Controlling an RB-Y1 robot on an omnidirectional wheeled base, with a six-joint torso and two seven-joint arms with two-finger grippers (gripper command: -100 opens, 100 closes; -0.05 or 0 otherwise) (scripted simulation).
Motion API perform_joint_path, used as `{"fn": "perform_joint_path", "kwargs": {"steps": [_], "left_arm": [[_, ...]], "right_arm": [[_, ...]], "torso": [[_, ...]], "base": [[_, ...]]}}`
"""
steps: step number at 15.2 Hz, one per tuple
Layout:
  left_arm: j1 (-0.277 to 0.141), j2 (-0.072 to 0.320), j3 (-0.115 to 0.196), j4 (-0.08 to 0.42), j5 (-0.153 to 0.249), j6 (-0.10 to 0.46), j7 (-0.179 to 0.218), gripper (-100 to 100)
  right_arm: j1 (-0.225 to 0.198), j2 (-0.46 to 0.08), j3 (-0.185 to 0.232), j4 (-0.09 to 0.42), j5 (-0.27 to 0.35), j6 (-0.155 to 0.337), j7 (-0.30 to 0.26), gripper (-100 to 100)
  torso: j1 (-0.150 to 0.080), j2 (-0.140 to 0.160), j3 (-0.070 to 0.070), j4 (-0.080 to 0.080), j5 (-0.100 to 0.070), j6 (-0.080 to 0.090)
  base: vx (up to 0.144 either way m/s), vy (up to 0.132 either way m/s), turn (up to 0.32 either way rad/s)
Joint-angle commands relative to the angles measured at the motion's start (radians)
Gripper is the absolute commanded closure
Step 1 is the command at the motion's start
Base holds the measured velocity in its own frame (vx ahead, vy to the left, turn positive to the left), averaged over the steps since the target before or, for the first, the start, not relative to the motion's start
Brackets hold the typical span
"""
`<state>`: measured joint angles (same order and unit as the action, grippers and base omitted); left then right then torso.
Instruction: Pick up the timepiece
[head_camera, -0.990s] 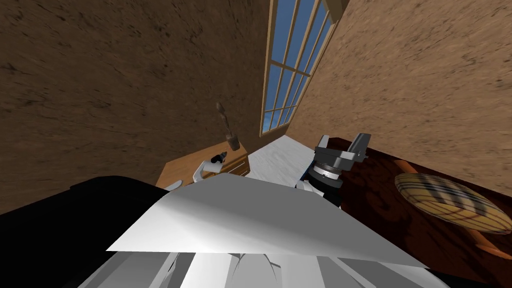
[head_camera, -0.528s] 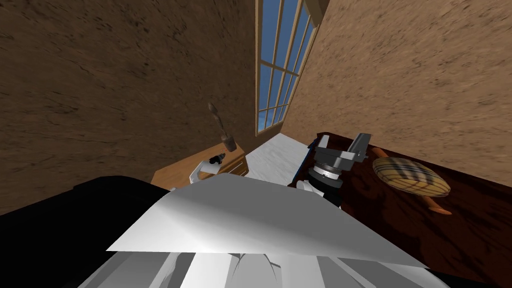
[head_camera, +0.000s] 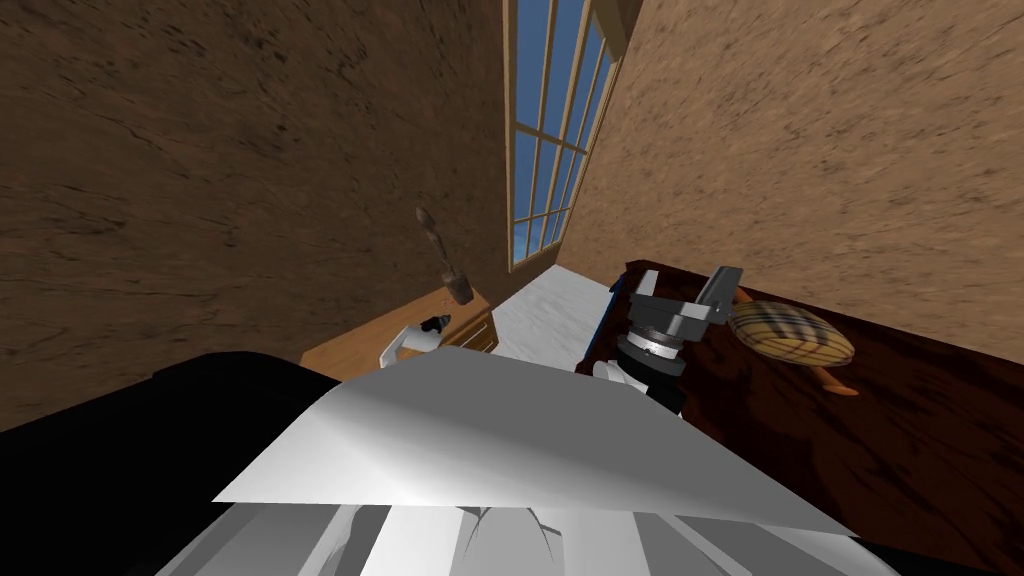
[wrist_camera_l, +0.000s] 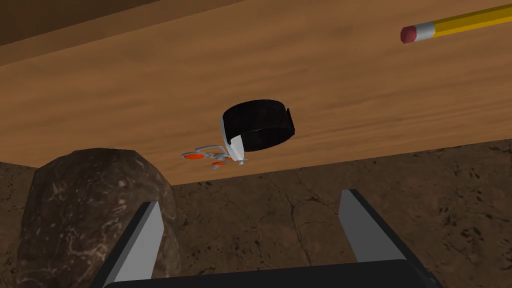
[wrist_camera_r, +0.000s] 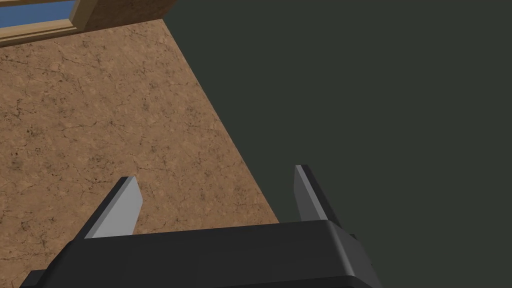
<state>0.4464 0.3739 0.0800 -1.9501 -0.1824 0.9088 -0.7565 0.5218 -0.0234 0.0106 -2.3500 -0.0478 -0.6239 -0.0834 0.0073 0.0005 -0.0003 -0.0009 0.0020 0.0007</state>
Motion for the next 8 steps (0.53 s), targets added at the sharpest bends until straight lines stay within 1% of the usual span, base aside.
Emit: {"fn": "perform_joint_path", "kwargs": {"steps": [1,2,4,5,6,8], "left_arm": [[0.012,-0.014,-0.017,0.009,-0.002,0.025,-0.037,-100],[0.015,-0.019,-0.021,0.012,-0.001,0.031,-0.046,-100],[0.023,-0.044,-0.041,0.022,0.002,0.053,-0.072,-100],[0.021,-0.033,-0.031,0.002,-0.002,0.049,-0.056,-100],[0.008,-0.031,-0.029,0.04,-0.005,0.033,-0.05,-100],[-0.003,-0.028,-0.025,0.067,-0.008,0.019,-0.042,-100]], "right_arm": [[0.0,0.0,0.0,0.0,0.0,0.0,0.0,0],[0.0,0.0,0.0,0.0,0.0,0.0,0.0,0],[0.0,0.0,0.0,0.0,0.0,0.0,0.0,0],[0.0,0.0,0.0,0.0,0.0,0.0,0.0,0],[0.0,0.0,0.0,0.0,0.0,0.0,0.0,0],[0.0,0.0,0.0,0.0,0.0,0.0,0.0,0]], "torso": [[0.0,0.0,0.0,0.0,0.0,0.0],[0.0,0.0,0.0,0.0,0.0,0.0],[0.001,-0.001,-0.001,0.0,0.0,0.0],[0.0,-0.002,-0.001,0.0,0.0,0.0],[-0.001,-0.003,-0.002,-0.001,0.0,0.0],[-0.004,-0.003,-0.002,-0.001,-0.001,0.0]], "base": [[-0.023,0.091,-0.037],[-0.015,0.1,-0.024],[0.006,0.09,0.009],[0.015,0.049,0.009],[0.002,0.018,-0.048],[-0.003,0.004,-0.065]]}}
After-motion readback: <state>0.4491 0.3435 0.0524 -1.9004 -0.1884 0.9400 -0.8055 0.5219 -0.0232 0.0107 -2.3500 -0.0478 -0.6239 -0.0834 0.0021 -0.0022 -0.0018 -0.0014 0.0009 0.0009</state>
